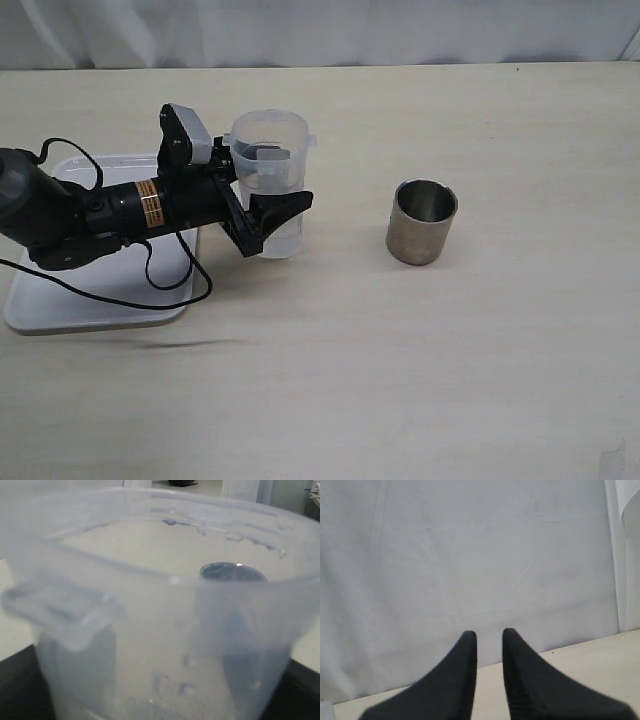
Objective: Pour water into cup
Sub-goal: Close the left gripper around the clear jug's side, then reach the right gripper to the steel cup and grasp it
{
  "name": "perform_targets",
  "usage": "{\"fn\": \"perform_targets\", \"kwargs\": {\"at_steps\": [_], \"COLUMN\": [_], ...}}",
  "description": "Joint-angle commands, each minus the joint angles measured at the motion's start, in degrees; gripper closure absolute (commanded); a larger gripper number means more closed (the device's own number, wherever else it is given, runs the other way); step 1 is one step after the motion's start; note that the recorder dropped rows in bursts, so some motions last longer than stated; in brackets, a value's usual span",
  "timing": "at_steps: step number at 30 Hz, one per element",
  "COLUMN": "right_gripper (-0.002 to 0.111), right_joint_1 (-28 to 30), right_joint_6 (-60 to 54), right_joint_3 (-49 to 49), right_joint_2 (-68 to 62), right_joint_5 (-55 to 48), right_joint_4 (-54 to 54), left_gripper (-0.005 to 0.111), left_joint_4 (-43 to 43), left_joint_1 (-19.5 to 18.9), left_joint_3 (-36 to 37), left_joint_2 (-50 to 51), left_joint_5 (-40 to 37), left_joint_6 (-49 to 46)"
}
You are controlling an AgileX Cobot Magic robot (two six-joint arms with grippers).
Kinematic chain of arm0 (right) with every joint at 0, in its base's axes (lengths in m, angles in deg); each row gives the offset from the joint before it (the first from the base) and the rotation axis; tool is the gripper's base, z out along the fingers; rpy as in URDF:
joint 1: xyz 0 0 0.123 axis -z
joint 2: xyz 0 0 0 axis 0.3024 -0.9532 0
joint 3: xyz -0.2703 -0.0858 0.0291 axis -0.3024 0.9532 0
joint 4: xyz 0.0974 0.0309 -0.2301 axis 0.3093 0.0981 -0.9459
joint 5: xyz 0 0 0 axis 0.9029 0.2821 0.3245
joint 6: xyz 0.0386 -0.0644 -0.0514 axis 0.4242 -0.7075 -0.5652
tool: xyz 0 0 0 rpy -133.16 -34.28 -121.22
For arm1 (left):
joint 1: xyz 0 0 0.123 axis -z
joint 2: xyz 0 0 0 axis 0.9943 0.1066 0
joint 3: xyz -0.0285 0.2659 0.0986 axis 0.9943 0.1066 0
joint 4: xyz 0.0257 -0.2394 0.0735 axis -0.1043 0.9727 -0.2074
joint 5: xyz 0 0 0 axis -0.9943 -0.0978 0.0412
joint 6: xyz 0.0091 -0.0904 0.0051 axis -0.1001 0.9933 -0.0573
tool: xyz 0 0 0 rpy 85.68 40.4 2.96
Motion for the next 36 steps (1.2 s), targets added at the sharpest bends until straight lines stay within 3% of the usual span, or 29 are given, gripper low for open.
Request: {"fn": "perform_targets", "kwargs": {"at_steps": [1, 4, 7, 15, 21, 26, 36], "right_gripper": [0.063, 0.031, 0.018, 0.018, 0.018, 0.018, 0.018], "right_joint_1": [-0.10, -0.10, -0.10, -0.10, -0.10, -0.10, -0.10], "right_joint_6": [-0.74, -0.74, 2.41, 16.64, 23.58, 22.64, 20.15], "right_joint_3": [0.05, 0.05, 0.05, 0.05, 0.05, 0.05, -13.51], "right_joint_2": [0.29, 0.29, 0.29, -10.01, -23.79, -38.86, -85.01], "right_joint_5": [1.99, 3.78, 6.00, 15.51, 29.31, 35.92, 46.97], "right_joint_4": [-2.04, -3.23, -6.33, -25.93, -42.01, -43.24, -56.82], "left_gripper": [0.107, 0.107, 0.107, 0.107, 0.107, 0.107, 0.107], "left_joint_4": [-1.20, -1.20, -1.20, -1.04, -1.15, -1.15, -1.15], "left_joint_1": [0.45, 0.45, 0.45, 0.45, 0.45, 0.45, 0.45], "left_joint_3": [-0.17, -0.17, -0.17, -0.17, -0.17, -0.17, -0.17], "left_joint_2": [0.18, 0.18, 0.18, 0.18, 0.18, 0.18, 0.18], "left_joint_5": [-1.59, -1.59, -1.59, -1.59, -1.45, -1.45, -1.45], "left_joint_6": [0.24, 0.24, 0.24, 0.24, 0.24, 0.24, 0.24]}}
